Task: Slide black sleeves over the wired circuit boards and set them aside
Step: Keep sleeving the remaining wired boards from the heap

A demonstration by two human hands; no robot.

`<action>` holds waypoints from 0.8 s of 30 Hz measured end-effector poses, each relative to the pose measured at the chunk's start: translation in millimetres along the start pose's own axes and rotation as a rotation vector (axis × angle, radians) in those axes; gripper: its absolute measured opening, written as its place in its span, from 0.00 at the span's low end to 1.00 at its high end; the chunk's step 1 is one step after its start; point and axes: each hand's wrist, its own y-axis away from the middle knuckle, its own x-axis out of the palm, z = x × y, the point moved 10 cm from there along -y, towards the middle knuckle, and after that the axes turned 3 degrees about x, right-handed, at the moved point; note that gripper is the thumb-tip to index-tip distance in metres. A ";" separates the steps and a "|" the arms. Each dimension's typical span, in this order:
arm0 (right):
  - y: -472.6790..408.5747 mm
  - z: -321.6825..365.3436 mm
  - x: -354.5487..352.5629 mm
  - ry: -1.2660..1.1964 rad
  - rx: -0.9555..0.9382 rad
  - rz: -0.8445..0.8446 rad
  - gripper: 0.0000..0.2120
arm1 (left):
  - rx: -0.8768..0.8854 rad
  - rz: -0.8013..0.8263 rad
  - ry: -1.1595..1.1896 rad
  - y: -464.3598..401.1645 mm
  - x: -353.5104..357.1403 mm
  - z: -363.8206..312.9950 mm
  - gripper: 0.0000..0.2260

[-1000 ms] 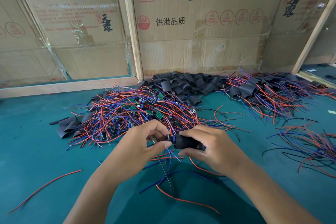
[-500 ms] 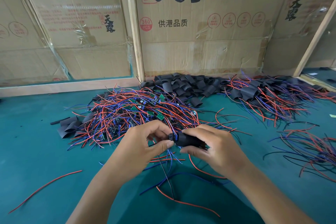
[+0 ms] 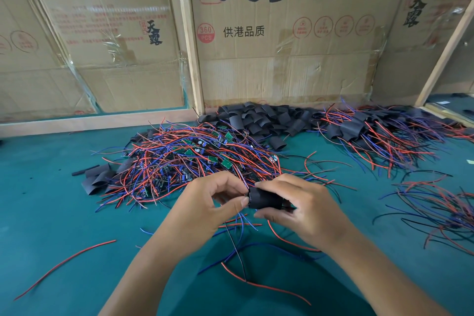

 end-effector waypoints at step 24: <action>4.2 0.0 18.6 0.086 0.030 0.157 0.18 | -0.115 0.063 0.168 -2.4 16.7 25.7 0.04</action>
